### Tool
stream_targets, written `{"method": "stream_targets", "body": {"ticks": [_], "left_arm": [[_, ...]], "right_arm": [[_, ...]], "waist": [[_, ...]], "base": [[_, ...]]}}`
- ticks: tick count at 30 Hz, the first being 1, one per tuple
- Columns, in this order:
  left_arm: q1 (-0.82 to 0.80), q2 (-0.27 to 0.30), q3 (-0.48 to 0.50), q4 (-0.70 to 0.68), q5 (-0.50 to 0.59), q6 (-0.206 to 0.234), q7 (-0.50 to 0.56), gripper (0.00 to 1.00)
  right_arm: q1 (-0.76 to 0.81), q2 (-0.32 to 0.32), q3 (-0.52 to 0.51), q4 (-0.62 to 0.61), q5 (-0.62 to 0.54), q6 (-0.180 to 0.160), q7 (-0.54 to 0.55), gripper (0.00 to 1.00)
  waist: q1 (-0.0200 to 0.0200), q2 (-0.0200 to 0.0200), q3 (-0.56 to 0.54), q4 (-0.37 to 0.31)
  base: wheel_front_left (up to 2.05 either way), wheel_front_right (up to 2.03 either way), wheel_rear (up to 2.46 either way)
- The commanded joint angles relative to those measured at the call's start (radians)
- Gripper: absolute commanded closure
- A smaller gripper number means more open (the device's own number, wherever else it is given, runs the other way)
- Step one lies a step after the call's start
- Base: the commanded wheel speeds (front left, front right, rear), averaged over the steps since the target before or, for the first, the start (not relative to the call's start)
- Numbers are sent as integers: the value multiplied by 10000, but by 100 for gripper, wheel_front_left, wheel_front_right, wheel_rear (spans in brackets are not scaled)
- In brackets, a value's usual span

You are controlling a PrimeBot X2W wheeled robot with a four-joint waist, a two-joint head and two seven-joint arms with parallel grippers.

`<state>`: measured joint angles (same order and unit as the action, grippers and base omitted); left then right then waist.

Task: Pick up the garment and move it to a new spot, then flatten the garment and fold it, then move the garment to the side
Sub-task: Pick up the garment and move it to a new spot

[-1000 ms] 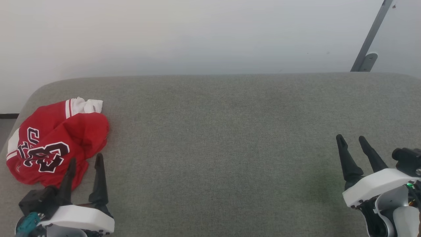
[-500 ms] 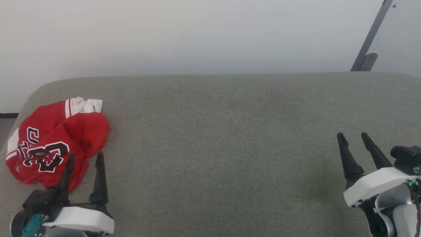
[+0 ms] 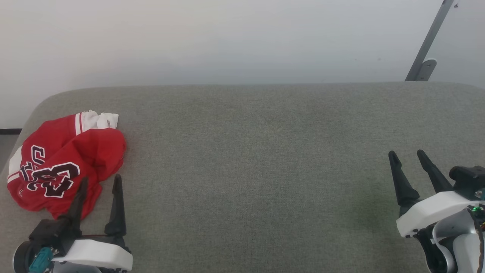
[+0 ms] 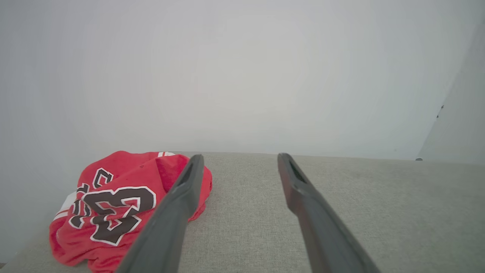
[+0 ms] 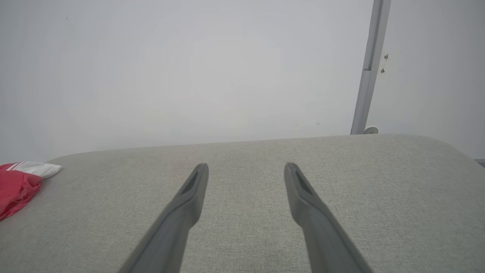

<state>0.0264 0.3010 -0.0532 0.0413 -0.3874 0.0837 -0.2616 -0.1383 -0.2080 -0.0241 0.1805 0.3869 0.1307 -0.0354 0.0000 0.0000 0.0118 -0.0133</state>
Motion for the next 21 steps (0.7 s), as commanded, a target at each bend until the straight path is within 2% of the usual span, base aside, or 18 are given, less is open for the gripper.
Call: {"method": "stream_targets", "body": {"ticks": [1,12,16,21], "left_arm": [[24,-46,38,43,-94,-32,-52,0],[-133,-243,252,186,-622,-489,-53,0],[-260,-157,353,337,-829,-619,-31,0],[-288,-89,549,516,-991,-496,75,0]], "right_arm": [[-73,-25,36,-30,-35,0,-75,0],[16,-112,151,-74,57,0,-77,0],[15,-195,316,-113,116,0,-17,0],[15,-311,656,-165,199,0,58,0]], "waist": [[0,0,-1,2],[0,0,-43,219],[0,0,-76,572],[0,0,-180,1232]], "base": [[0,0,0],[0,0,0],[0,0,0],[0,0,0]]}}
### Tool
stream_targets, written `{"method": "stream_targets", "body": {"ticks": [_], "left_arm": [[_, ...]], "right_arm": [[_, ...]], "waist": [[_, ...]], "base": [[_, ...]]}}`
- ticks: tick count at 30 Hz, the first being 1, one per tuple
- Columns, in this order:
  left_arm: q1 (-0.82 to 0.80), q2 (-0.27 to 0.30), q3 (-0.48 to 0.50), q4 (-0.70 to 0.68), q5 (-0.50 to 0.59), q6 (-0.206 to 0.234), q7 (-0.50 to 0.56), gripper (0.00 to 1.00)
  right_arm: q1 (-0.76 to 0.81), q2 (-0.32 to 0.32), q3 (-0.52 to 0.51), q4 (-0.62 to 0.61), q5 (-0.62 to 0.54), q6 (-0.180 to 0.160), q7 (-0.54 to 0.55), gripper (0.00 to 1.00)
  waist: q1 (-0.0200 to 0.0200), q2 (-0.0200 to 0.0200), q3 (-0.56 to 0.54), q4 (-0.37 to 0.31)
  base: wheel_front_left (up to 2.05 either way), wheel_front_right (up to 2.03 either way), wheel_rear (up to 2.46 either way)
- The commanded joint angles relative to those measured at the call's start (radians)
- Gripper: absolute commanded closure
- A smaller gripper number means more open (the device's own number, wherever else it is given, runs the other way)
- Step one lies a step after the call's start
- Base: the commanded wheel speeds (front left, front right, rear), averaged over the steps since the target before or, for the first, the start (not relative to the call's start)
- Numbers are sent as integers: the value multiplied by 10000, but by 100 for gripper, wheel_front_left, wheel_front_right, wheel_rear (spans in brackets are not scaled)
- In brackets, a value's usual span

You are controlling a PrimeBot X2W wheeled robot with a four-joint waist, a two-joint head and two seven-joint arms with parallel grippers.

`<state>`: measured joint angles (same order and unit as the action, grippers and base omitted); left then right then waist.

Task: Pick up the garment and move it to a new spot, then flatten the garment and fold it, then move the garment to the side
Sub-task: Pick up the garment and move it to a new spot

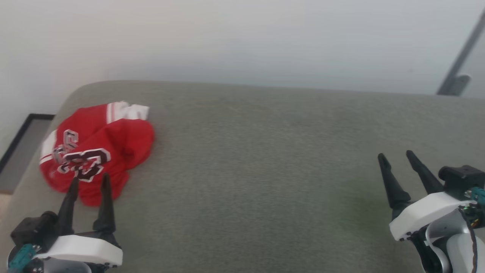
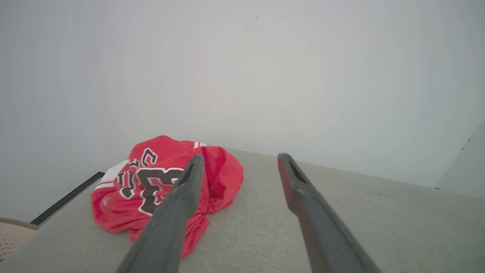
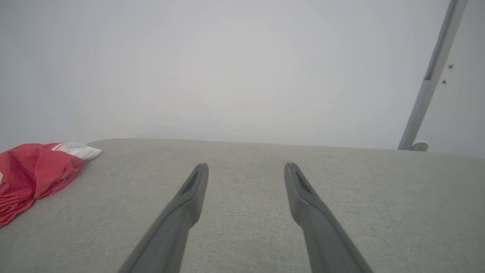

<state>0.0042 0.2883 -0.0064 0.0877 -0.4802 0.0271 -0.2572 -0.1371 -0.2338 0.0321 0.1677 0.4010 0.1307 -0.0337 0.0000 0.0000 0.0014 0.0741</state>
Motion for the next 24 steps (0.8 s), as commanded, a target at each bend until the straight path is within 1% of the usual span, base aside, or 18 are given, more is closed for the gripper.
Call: {"method": "stream_targets", "body": {"ticks": [1,9,10,18,24], "left_arm": [[-62,50,130,72,-117,115,57,0],[60,71,496,204,-516,381,371,0],[60,71,496,204,-516,381,371,0],[332,49,747,69,-822,555,560,0],[250,-20,809,-21,-1082,631,613,0]], "right_arm": [[-7,-59,183,-41,70,0,42,0],[-160,-150,744,51,177,0,96,0],[-160,-150,744,51,177,0,96,0],[-278,-203,1153,92,269,-1,151,0],[-330,-231,1146,59,253,-1,154,0]], "waist": [[0,0,-102,510],[0,0,-280,1726],[0,0,-280,1726],[0,0,-374,2492],[0,0,-251,2806]], "base": [[0,0,0],[0,0,0],[0,0,0],[0,0,0],[0,0,0]]}}
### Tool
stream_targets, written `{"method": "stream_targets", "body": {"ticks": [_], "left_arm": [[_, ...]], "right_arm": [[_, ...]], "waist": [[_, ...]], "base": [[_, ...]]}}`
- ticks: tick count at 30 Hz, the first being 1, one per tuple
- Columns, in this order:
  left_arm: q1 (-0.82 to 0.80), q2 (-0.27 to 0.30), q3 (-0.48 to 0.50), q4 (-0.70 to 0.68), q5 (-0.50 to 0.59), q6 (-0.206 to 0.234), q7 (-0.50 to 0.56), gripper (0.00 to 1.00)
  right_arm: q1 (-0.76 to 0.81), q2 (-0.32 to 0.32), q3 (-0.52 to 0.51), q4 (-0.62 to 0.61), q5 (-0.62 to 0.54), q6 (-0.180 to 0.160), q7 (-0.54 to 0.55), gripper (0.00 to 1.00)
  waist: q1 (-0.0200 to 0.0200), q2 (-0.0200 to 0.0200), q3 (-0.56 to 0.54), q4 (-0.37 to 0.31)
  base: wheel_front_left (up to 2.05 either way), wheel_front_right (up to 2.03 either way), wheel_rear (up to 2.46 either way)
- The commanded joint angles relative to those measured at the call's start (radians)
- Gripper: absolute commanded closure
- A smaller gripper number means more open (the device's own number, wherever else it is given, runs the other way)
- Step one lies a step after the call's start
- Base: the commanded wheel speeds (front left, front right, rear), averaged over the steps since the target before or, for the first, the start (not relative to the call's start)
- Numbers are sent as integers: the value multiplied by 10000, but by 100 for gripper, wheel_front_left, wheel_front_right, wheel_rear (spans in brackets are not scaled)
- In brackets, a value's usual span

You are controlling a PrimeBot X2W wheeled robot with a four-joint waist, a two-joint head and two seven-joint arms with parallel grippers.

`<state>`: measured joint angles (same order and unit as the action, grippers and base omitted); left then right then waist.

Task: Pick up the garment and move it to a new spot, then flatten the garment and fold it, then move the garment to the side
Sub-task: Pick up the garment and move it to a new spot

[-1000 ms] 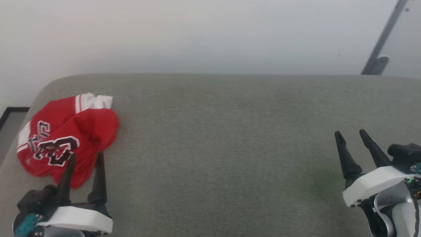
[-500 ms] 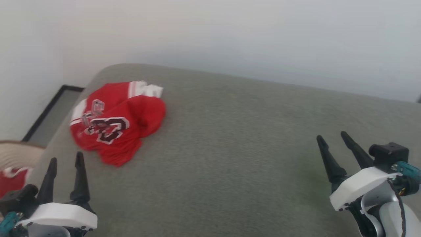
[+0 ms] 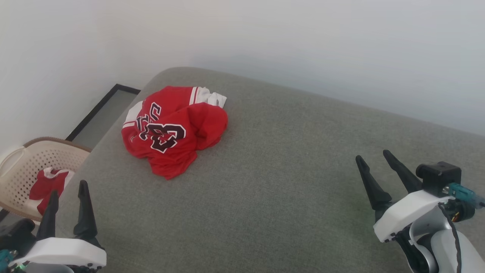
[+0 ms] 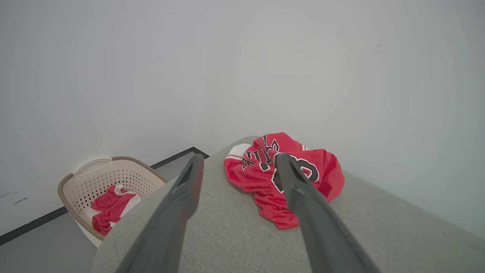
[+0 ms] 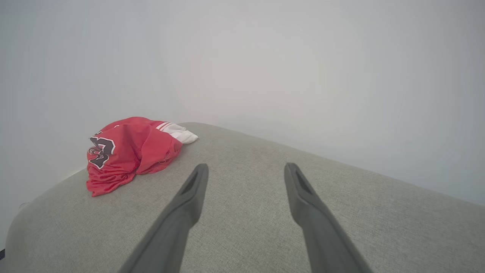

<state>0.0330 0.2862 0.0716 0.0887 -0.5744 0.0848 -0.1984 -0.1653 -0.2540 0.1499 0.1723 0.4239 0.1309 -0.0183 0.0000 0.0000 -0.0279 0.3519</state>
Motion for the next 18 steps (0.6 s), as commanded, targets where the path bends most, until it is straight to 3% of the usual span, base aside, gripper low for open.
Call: {"method": "stream_targets", "body": {"ticks": [1,9,18], "left_arm": [[-72,-10,34,-34,-152,56,22,0],[-1008,-7,-70,460,-604,-248,385,0],[-3661,462,-222,2116,-783,-583,793,0]], "right_arm": [[-67,-37,-34,-11,25,-3,11,0],[-247,-137,-178,-208,48,-3,76,0],[-810,-459,-384,-689,-14,-1,260,0]], "waist": [[0,0,84,38],[0,0,633,-184],[0,0,2036,-920]], "base": [[0,0,0],[0,0,0],[0,0,0]]}}
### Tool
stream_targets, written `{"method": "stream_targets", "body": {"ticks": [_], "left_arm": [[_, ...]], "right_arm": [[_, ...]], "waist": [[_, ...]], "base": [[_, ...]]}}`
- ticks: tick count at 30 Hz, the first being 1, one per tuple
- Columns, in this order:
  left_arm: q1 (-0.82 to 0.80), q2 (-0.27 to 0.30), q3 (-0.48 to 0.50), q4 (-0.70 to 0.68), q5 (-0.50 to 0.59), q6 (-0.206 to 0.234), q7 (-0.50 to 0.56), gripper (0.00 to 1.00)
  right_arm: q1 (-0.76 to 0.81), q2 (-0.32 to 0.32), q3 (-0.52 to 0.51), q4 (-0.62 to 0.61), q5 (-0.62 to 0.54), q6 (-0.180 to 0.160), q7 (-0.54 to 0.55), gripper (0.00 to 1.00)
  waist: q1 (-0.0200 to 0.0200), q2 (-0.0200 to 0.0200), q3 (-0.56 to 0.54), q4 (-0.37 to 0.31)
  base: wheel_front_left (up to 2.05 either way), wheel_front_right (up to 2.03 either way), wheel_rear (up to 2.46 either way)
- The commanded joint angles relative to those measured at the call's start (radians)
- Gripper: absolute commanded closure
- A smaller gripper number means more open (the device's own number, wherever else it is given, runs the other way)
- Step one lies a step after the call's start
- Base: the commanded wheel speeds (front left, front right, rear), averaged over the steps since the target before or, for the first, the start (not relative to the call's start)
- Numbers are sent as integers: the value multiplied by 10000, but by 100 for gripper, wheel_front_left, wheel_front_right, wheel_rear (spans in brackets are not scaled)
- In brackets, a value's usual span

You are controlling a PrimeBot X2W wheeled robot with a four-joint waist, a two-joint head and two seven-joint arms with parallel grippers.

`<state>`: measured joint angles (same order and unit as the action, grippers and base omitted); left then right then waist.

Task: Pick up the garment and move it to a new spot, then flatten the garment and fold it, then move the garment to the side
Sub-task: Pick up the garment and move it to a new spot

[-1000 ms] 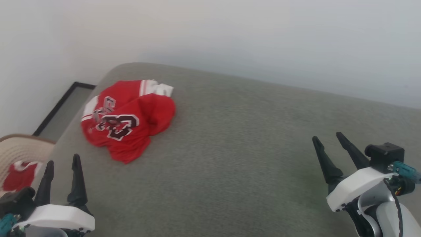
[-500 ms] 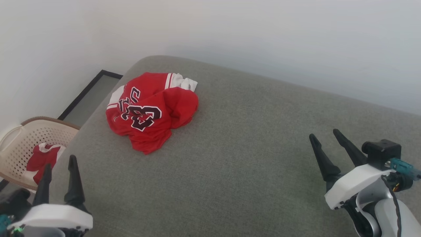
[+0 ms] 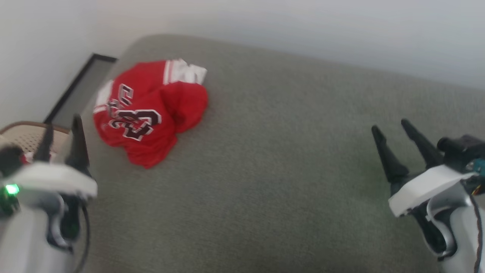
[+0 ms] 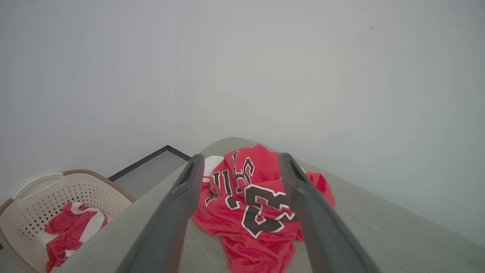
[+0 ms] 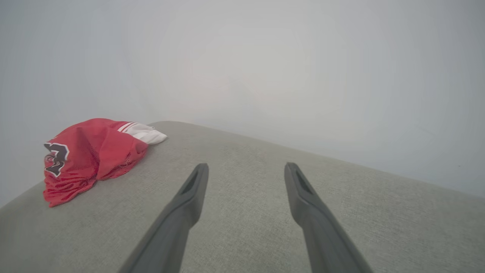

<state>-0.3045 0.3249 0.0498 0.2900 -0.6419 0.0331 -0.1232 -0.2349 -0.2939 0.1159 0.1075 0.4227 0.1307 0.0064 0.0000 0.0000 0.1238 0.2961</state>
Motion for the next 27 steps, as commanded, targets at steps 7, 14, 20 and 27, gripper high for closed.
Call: {"method": "stream_targets", "body": {"ticks": [7,14,20,27], "left_arm": [[-2777,604,77,1927,-388,-430,494,0],[-4723,945,-129,3788,-553,-524,1458,0],[-6408,1107,-653,6107,-460,-343,3248,0],[-7473,753,-1333,8437,-307,44,5768,0]], "right_arm": [[-769,-455,-174,-625,0,-1,219,0],[-1211,-829,-315,-1121,22,-1,347,0],[-1469,-1140,-419,-1577,32,-1,463,0],[-1642,-1402,-620,-2058,53,-1,734,0]], "waist": [[0,0,2161,-1039],[0,0,3461,-1417],[0,0,4281,-1562],[0,0,4933,-1596]], "base": [[0,0,0],[0,0,0],[0,0,0],[0,0,0]]}}
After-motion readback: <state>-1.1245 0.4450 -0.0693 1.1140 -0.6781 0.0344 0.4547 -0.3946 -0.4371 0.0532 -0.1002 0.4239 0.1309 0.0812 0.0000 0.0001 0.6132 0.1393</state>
